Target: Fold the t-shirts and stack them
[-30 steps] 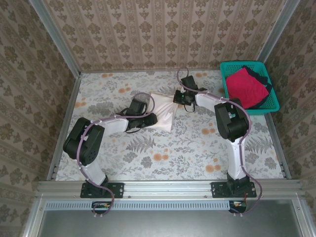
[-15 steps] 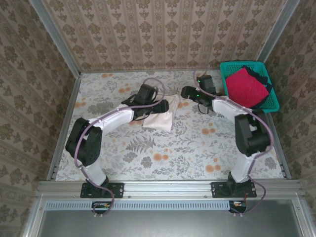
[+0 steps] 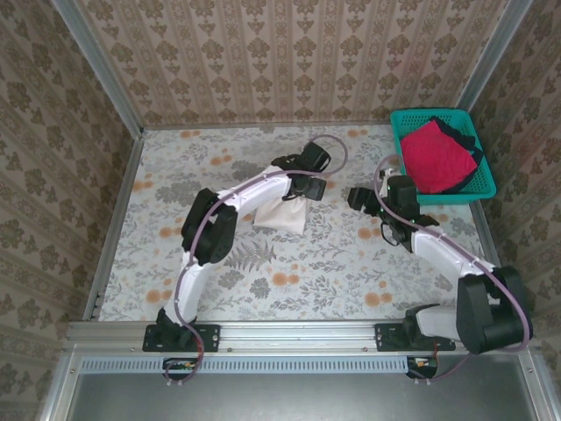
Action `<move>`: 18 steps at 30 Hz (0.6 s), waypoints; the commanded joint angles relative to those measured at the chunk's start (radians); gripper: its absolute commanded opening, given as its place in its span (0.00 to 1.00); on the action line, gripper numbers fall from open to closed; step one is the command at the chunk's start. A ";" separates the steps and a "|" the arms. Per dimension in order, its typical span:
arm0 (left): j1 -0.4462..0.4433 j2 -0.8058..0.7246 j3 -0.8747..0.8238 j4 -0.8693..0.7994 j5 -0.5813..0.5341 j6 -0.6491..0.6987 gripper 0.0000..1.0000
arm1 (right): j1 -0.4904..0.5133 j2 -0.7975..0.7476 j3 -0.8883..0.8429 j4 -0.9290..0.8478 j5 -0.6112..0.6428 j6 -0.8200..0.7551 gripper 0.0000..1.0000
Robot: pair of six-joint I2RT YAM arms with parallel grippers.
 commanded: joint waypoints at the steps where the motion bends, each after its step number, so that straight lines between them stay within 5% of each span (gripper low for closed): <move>1: -0.003 0.061 0.096 -0.123 -0.026 0.036 0.71 | 0.016 -0.055 -0.069 0.048 -0.089 -0.029 0.88; 4: -0.006 0.126 0.160 -0.138 0.015 0.020 0.68 | 0.031 -0.056 -0.092 0.051 -0.095 -0.021 0.89; 9: 0.000 0.202 0.218 -0.196 0.005 0.014 0.46 | 0.039 -0.026 -0.077 0.069 -0.101 -0.015 0.88; 14: 0.022 0.175 0.138 -0.184 -0.002 0.029 0.18 | 0.063 0.015 -0.022 0.071 -0.124 -0.038 0.88; 18: 0.061 0.114 0.017 -0.139 -0.012 0.059 0.09 | 0.106 0.067 0.030 0.068 -0.132 -0.058 0.89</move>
